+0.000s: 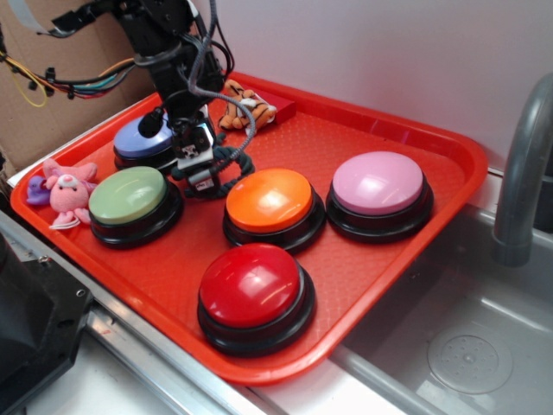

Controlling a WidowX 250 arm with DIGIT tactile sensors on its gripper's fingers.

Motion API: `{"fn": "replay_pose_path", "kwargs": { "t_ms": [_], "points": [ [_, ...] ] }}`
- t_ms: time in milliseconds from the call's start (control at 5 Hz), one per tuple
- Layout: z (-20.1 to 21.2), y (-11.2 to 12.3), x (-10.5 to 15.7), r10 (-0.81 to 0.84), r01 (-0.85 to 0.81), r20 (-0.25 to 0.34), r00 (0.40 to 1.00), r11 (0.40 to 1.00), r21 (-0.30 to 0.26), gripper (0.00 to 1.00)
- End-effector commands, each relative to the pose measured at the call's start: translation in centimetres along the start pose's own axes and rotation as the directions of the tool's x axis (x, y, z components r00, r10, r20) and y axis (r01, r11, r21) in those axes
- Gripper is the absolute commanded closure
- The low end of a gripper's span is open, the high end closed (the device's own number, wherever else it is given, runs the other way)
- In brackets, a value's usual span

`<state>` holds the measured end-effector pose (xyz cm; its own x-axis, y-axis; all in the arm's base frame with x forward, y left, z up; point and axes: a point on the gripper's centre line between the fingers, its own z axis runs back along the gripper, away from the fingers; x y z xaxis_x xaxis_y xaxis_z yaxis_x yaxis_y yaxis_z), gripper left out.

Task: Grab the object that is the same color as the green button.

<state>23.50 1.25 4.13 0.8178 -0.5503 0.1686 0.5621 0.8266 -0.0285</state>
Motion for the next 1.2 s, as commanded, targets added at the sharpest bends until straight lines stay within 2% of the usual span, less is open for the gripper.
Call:
{"fn": "replay_pose_path", "kwargs": {
  "t_ms": [0, 200, 400, 600, 800, 1000],
  "points": [
    [-0.9, 0.7, 0.7, 0.005, -0.005, -0.003, 1.000, 1.000, 0.019, 1.00],
    [-0.3, 0.5, 0.7, 0.042, -0.041, -0.008, 0.999, 0.999, 0.036, 1.00],
    [2.1, 0.0, 0.9, 0.190, -0.190, -0.008, 0.982, 0.981, 0.039, 1.00],
    [6.2, 0.8, 1.9, 0.420, -0.420, -0.004, 0.908, 0.907, 0.027, 1.00],
    [9.7, 1.2, 3.0, 0.584, -0.582, 0.009, 0.812, 0.807, 0.099, 1.00],
    [13.4, 1.5, 3.9, 0.725, -0.719, 0.045, 0.687, 0.671, 0.181, 1.00]
  ]
}}
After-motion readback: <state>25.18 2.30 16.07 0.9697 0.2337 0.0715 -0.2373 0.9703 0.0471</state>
